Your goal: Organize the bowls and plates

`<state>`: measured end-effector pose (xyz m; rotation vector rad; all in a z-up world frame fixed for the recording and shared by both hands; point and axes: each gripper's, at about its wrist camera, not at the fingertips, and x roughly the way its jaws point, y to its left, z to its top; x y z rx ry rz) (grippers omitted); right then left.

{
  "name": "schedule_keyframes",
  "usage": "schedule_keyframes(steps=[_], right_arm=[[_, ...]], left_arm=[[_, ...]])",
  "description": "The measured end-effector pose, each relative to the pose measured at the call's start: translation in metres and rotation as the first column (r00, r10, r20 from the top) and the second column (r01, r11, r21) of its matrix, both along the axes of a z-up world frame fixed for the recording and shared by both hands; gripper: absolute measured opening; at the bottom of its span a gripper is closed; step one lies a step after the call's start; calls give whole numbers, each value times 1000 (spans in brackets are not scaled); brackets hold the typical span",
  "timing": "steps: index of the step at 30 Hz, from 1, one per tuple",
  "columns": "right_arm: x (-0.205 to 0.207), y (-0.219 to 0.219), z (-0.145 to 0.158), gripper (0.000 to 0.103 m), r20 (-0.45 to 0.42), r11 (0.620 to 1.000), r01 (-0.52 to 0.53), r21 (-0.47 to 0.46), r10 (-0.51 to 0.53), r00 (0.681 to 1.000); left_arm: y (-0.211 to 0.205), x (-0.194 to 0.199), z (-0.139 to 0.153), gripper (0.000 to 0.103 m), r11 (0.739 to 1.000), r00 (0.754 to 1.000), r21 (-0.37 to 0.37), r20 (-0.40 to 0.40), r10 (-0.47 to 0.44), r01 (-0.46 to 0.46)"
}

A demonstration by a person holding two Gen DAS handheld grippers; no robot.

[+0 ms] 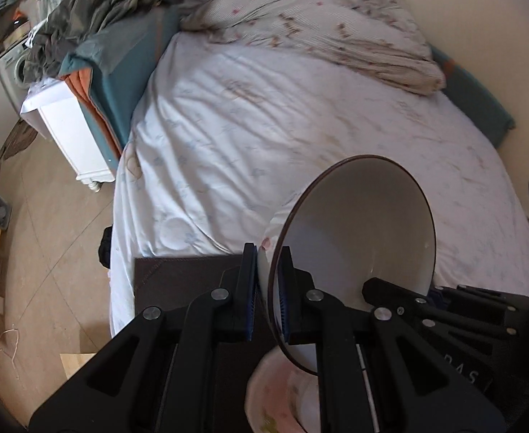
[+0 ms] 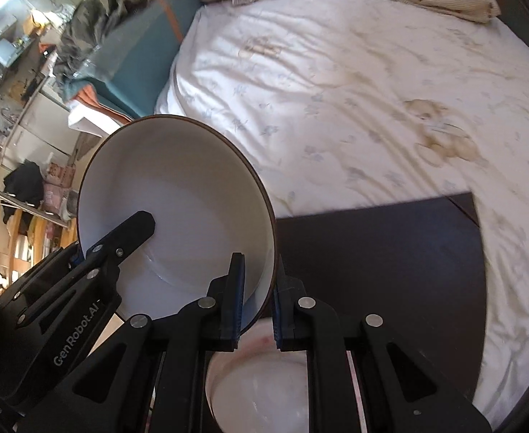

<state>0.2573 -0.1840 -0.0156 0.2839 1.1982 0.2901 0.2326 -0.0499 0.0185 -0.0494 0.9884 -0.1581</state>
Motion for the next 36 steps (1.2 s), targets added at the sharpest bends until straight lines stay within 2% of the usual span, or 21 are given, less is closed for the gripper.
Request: schedule_keyframes(steps=[6, 11, 13, 17, 20, 27, 32, 36], right_arm=[[-56, -30, 20, 14, 46, 999, -3, 33, 1, 999], [-90, -47, 23, 14, 61, 994, 17, 108, -24, 998], [-102, -49, 22, 15, 73, 994, 3, 112, -11, 997], [-114, -51, 10, 14, 80, 992, 9, 129, -19, 997], [-121, -49, -1, 14, 72, 992, 0, 125, -10, 997], [-122, -48, -31, 14, -15, 994, -12, 110, 14, 1000], [-119, -48, -43, 14, -62, 994, -9, 107, 15, 998], [-119, -52, -46, 15, -81, 990, 9, 138, 2, 997]], left_arm=[[-27, -57, 12, 9, 997, 996, 58, 70, -53, 49], [-28, -88, 16, 9, 997, 993, 39, 94, -72, 69], [-27, -94, 10, 9, 997, 994, 35, 72, -77, 74], [-18, -101, -11, 9, 999, 999, -21, -11, -49, 49], [-21, -107, -22, 9, 998, 998, 14, -33, -61, 61], [-28, -106, -44, 9, 994, 992, 52, -92, -90, 95], [-24, -99, -55, 9, 997, 987, 15, -148, -69, 72], [-24, -98, -57, 9, 997, 985, 12, -156, -69, 72]])
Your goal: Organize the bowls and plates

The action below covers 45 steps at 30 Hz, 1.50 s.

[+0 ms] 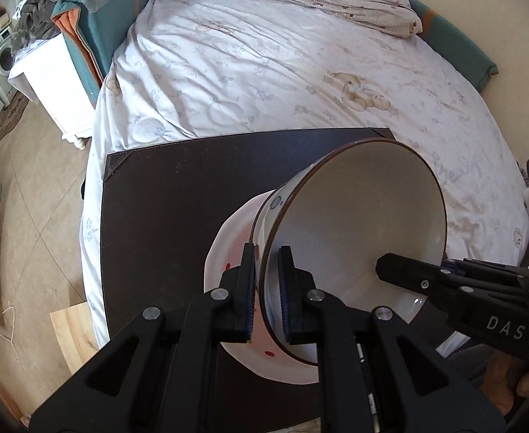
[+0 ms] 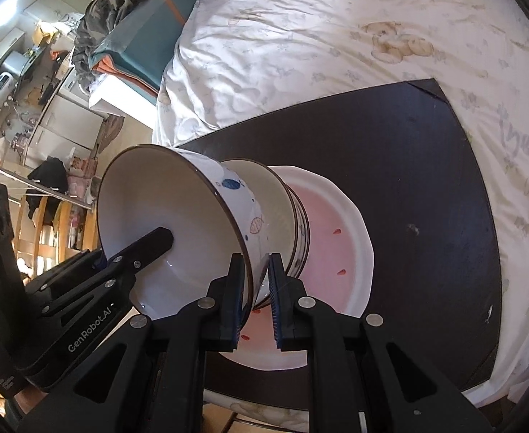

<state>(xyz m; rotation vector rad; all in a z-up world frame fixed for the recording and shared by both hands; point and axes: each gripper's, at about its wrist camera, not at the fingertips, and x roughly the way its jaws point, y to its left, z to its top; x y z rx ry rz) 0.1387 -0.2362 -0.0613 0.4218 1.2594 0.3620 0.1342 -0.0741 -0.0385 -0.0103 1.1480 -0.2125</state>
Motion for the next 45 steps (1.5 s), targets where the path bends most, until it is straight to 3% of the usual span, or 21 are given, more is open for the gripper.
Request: schedule_keyframes(steps=[5, 8, 11, 23, 26, 31, 37, 45], right_arm=[[1, -4, -1, 21, -25, 999, 13, 47, -11, 1000], [1, -4, 4, 31, -4, 999, 12, 51, -12, 1000], [0, -4, 7, 32, 10, 999, 16, 44, -17, 1000], [0, -11, 11, 31, 34, 999, 36, 39, -37, 999], [2, -13, 15, 20, 63, 998, 52, 36, -54, 997], [7, -22, 10, 17, 22, 993, 81, 91, -84, 996], [11, -39, -2, 13, -80, 965, 142, 219, -127, 989], [12, -41, -6, 14, -119, 958, 157, 242, -131, 984]], left_arm=[[5, 2, -1, 8, 999, 999, 33, -7, 34, -34], [10, 4, -6, 8, 999, 998, -4, -44, 42, -42], [10, 3, -7, 8, 999, 999, 2, -38, 33, -33], [9, 3, -5, 8, 999, 999, -13, -29, 41, -41], [12, 7, -5, 8, 998, 998, -33, -32, 47, -48], [13, 8, 1, 7, 997, 999, -57, -16, 47, -48], [16, 13, 3, 7, 994, 997, -84, -27, 66, -68], [11, 15, 4, 8, 994, 997, -76, -20, 74, -75]])
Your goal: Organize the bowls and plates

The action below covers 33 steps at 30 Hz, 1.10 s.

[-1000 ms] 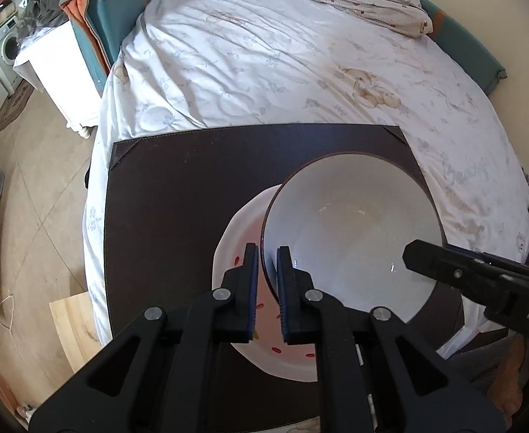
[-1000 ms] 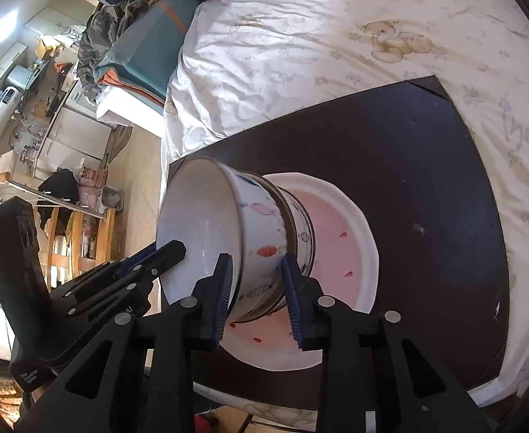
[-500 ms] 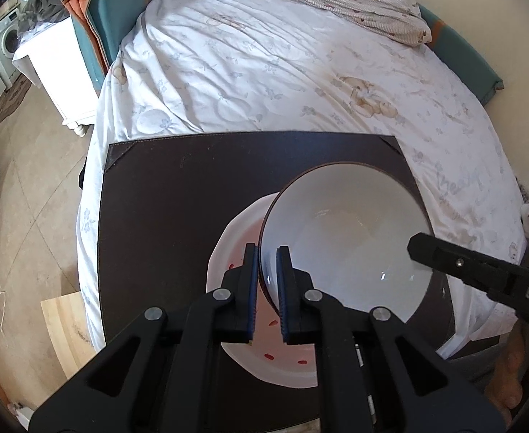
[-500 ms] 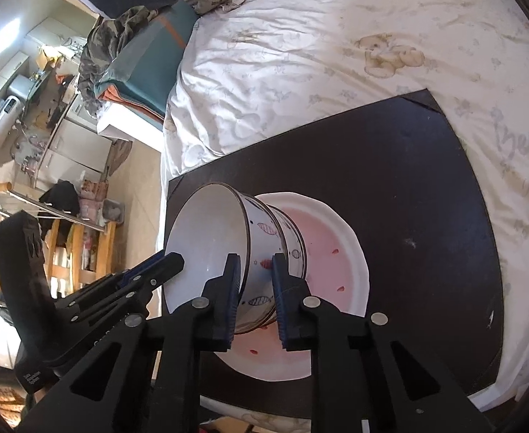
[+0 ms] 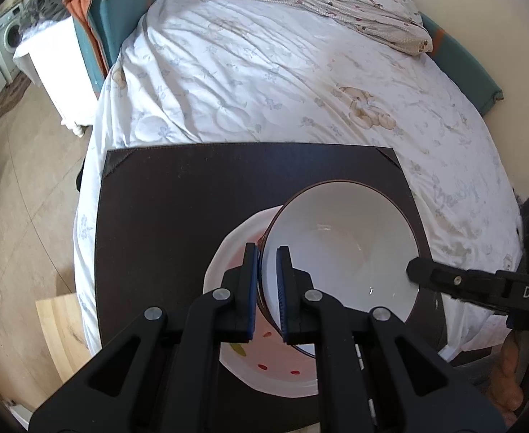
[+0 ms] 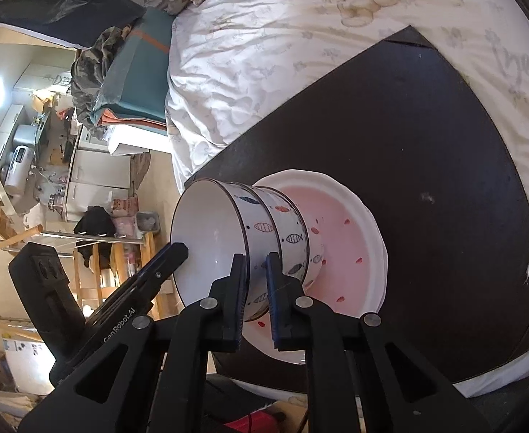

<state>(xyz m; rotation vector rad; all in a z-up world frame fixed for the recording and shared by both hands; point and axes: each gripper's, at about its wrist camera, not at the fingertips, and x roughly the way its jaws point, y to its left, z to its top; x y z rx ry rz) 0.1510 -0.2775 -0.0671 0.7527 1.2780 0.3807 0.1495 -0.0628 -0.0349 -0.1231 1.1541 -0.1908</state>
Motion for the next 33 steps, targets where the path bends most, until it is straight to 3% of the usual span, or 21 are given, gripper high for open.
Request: schedule_keyframes(steps=[4, 7, 8, 9, 10, 13, 14, 15, 18, 22, 25, 27, 29, 30, 32, 33], right_arm=[[2, 6, 21, 17, 97, 996, -22, -89, 31, 995], [6, 10, 20, 21, 98, 990, -38, -133, 51, 994], [8, 13, 15, 30, 79, 989, -48, -140, 60, 995], [11, 16, 9, 46, 52, 989, -65, -136, 73, 996], [13, 18, 6, 51, 43, 987, -69, -142, 76, 996], [16, 21, 1, 45, 42, 977, -65, -203, 75, 996], [17, 21, -2, 31, 31, 978, -67, -196, 75, 997], [19, 20, -7, 25, 10, 980, -69, -187, 72, 997], [21, 17, -13, 20, -15, 982, -61, -181, 60, 998], [20, 6, -21, 20, -60, 995, -21, -97, 15, 998], [21, 6, -22, 23, -67, 996, -14, -89, 8, 998], [19, 8, -12, 24, -24, 993, -15, -114, 12, 1000], [15, 7, 2, 36, 38, 987, -7, -158, 13, 999], [11, 5, 12, 58, 84, 985, 7, -172, 7, 996], [2, 3, 27, 71, 156, 980, 35, -197, -4, 988], [-3, 3, 35, 71, 192, 976, 37, -215, 5, 981]], left_arm=[[5, 2, -2, 10, 1000, 999, -5, -17, 28, -28], [6, 4, -9, 11, 999, 999, -15, -38, 31, -32], [6, 5, -12, 11, 999, 998, -31, -50, 28, -30], [6, 5, -14, 11, 999, 998, -41, -57, 26, -28], [5, 5, -15, 11, 999, 998, -42, -56, 27, -29], [5, 6, -14, 11, 999, 998, -43, -55, 31, -33], [3, 6, -14, 11, 998, 998, -49, -55, 31, -34], [3, 6, -15, 11, 998, 998, -47, -55, 30, -32], [3, 6, -13, 11, 998, 999, -51, -43, 23, -26], [-6, 7, -13, 12, 999, 1000, 47, -9, -21, 21], [-5, 7, -13, 12, 999, 1000, 51, -10, -11, 11], [-2, 3, -9, 18, 998, 1000, 56, 3, 3, -4], [1, -5, 0, 31, 997, 999, 71, 39, 20, -22], [5, -11, 8, 41, 996, 997, 83, 76, 27, -33], [10, -22, 20, 51, 993, 989, 109, 143, 38, -53], [12, -26, 26, 57, 991, 985, 118, 169, 40, -61]])
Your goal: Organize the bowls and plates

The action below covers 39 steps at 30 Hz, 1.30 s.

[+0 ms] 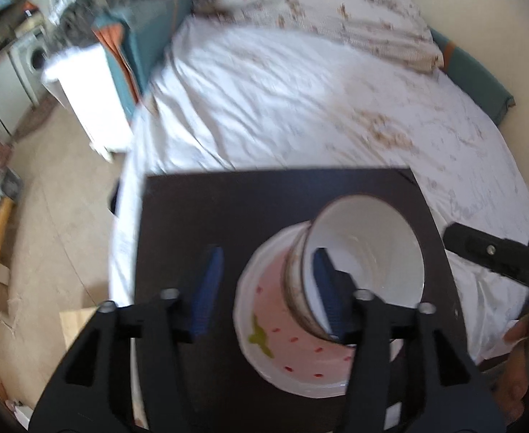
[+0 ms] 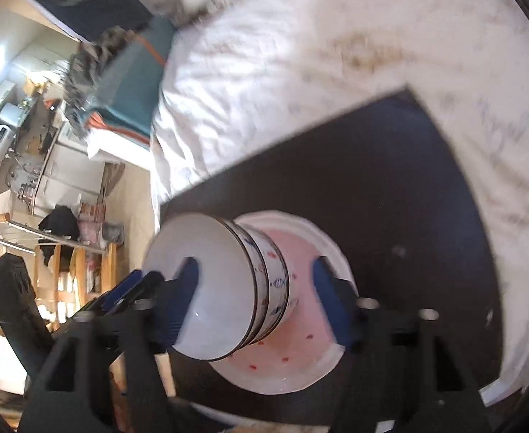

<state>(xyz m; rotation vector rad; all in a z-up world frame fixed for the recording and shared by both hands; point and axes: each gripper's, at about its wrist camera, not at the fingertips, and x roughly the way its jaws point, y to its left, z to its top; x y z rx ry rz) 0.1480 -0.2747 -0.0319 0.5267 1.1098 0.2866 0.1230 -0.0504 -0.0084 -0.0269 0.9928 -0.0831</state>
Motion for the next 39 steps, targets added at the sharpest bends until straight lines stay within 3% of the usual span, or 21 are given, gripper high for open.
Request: schedule_keyframes(steps=[2, 6, 14, 16, 18, 19, 21, 26, 32, 39], right_arm=[[-11, 2, 13, 75, 53, 998, -16, -66, 19, 998], [-44, 9, 37, 97, 158, 984, -36, -174, 64, 985], [-112, 5, 43, 101, 233, 970, -29, -241, 87, 969], [-129, 2, 41, 103, 261, 965, -9, -264, 80, 962], [-143, 2, 36, 103, 277, 957, 4, -291, 80, 957], [-146, 2, 35, 103, 281, 954, 10, -298, 77, 957], [-155, 5, 35, 103, 301, 950, 29, -310, 69, 951], [-166, 17, 29, 103, 349, 933, 53, -356, 80, 934], [-162, 27, 10, 103, 318, 919, 43, -392, 92, 944], [-159, 31, 4, 103, 320, 904, 47, -425, 102, 942]], left_arm=[[7, -15, 11, 60, 1000, 998, 7, 57, -7, 6], [15, -41, 18, 60, 1000, 997, -22, 79, -10, 12], [23, -101, 21, 61, 999, 988, 14, 151, 35, -38], [26, -113, 22, 73, 997, 984, 30, 165, 63, -69], [24, -123, 23, 98, 995, 980, 39, 178, 85, -93], [24, -127, 23, 103, 994, 978, 41, 186, 91, -100], [21, -136, 21, 103, 995, 974, 36, 207, 88, -98], [8, -143, -3, 103, 996, 987, 65, 155, 50, -61], [4, -137, -23, 103, 997, 994, 46, 99, 51, -56], [9, -131, -26, 103, 997, 992, 15, 94, 80, -82]])
